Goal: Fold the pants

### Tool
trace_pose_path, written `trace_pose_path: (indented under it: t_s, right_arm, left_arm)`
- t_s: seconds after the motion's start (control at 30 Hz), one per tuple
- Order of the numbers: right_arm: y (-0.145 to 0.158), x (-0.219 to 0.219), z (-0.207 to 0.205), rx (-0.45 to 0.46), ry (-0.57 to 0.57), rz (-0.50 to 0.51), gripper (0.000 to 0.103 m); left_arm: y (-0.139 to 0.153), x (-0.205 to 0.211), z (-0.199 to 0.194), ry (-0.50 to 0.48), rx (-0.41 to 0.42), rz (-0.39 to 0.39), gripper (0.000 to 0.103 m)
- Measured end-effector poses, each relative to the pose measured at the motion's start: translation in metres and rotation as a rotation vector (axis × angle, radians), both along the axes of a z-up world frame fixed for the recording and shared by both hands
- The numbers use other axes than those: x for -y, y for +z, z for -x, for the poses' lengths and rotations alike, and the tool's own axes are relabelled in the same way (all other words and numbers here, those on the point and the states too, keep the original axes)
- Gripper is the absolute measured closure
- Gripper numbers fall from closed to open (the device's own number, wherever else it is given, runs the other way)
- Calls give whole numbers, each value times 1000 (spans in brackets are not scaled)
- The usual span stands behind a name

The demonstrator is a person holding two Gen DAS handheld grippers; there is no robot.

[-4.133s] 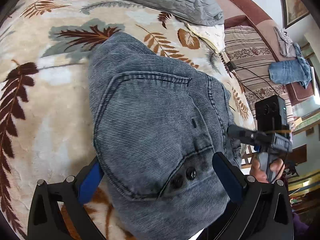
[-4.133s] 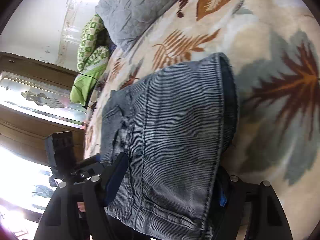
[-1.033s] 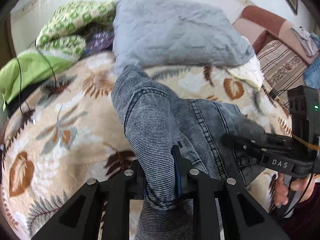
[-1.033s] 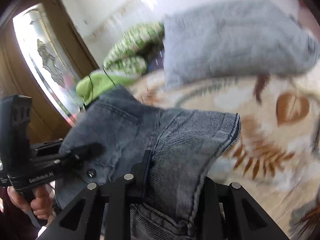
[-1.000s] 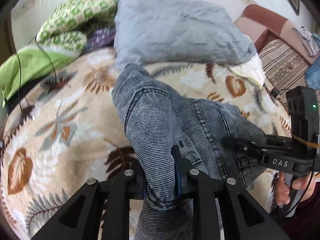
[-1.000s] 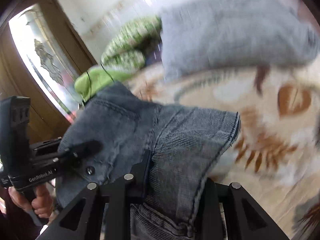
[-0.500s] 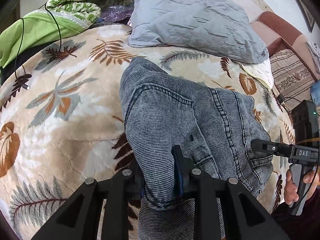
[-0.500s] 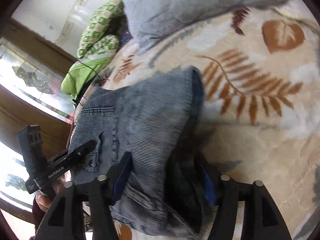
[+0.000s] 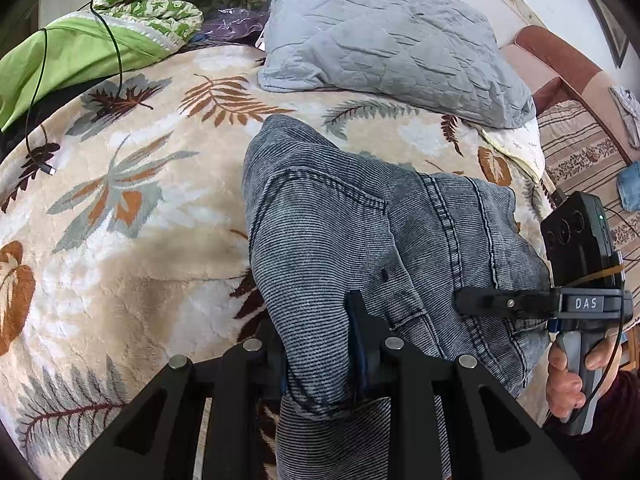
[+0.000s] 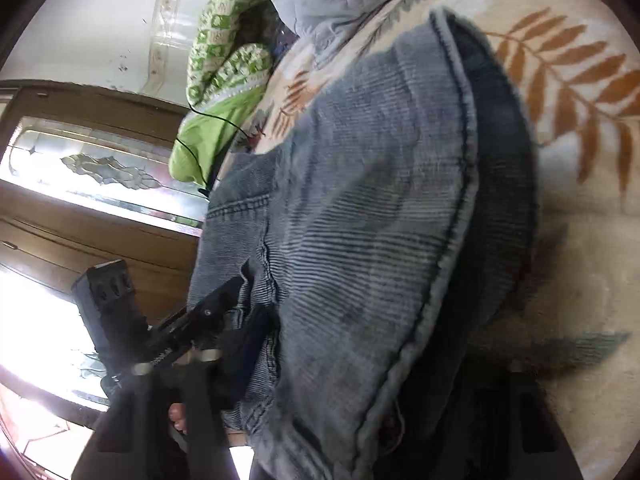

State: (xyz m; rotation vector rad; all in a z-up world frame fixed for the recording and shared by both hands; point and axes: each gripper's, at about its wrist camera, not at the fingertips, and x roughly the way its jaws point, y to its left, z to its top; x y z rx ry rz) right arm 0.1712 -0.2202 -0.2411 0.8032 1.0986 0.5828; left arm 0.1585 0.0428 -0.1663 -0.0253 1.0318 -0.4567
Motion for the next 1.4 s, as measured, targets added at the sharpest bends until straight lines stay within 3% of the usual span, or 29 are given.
trace_pose_path:
  t_s: [0.13,0.53,0.9,1.4]
  right_arm:
    - [25,-11,9,100,-11,107,69]
    - [78,5,13,341,-125,230,70]
    - [84,30,-10,360,-198,226,70]
    - [88,44,-26,346,-217,249,71]
  left_arm:
    - [10,4,3,6,30,-12,77]
    - [60,43,-14,0,182,-52,77]
    - [66,81,-33,-12,246,-124,77]
    - [48,79,-58,8,208,-121,77]
